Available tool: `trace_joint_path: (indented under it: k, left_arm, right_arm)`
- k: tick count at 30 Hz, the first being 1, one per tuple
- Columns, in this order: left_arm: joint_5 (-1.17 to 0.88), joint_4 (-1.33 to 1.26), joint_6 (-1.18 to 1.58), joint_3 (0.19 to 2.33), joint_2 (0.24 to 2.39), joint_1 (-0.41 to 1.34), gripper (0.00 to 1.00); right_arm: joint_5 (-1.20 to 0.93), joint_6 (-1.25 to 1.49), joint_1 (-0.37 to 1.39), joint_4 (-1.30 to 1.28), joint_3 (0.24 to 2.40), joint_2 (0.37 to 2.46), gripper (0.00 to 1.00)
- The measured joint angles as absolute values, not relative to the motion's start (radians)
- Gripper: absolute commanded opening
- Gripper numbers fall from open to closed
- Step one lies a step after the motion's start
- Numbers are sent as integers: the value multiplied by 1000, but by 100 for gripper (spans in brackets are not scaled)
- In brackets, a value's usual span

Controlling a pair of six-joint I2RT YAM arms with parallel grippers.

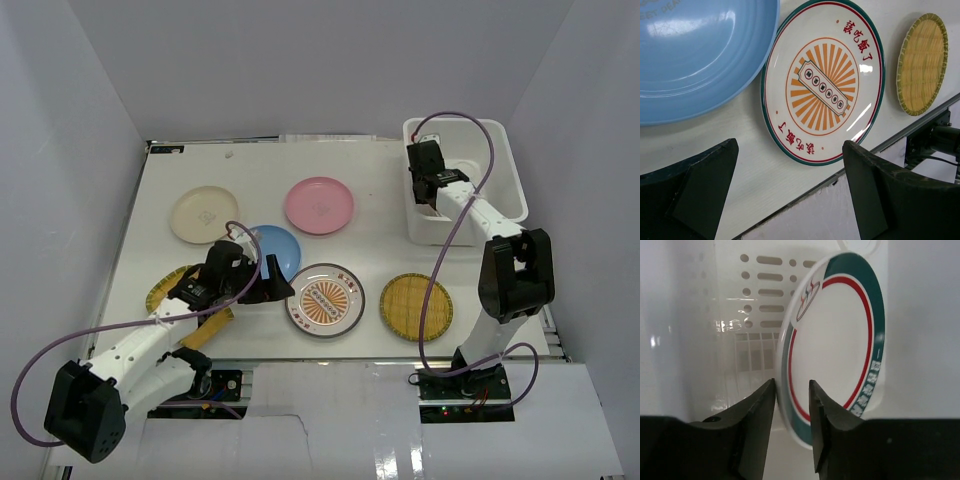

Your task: Place the plates into the plastic bin on the countertop

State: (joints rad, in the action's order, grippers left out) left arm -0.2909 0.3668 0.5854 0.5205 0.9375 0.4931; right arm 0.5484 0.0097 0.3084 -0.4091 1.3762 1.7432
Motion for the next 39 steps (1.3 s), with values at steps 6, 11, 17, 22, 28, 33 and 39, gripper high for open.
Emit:
trace_joint_path:
  k: [6, 11, 17, 22, 28, 33, 39]
  left_arm:
    - [-240, 360, 617, 511, 957, 505, 96]
    - [-205, 321, 664, 447, 1001, 524, 91]
    - [-199, 239, 718, 418, 1067, 564, 80]
    - [-181, 153, 758, 418, 1141, 635, 66]
    - [-112, 103, 793, 414, 1197, 693, 14]
    - [-107, 55, 815, 417, 1146, 701, 0]
    - [-125, 106, 798, 417, 1009, 704, 0]
  right_arm:
    - [561, 30, 300, -459, 1381, 1755, 91]
    - [461, 54, 302, -472, 1390, 1712, 93]
    - [240, 138, 393, -315, 1124, 1321, 84]
    - [126, 225, 561, -170, 927, 1130, 72]
    - [70, 326, 617, -169, 689, 1003, 75]
    - [-43, 400, 617, -149, 569, 896, 93]
    - [-124, 467, 618, -128, 431, 907, 90]
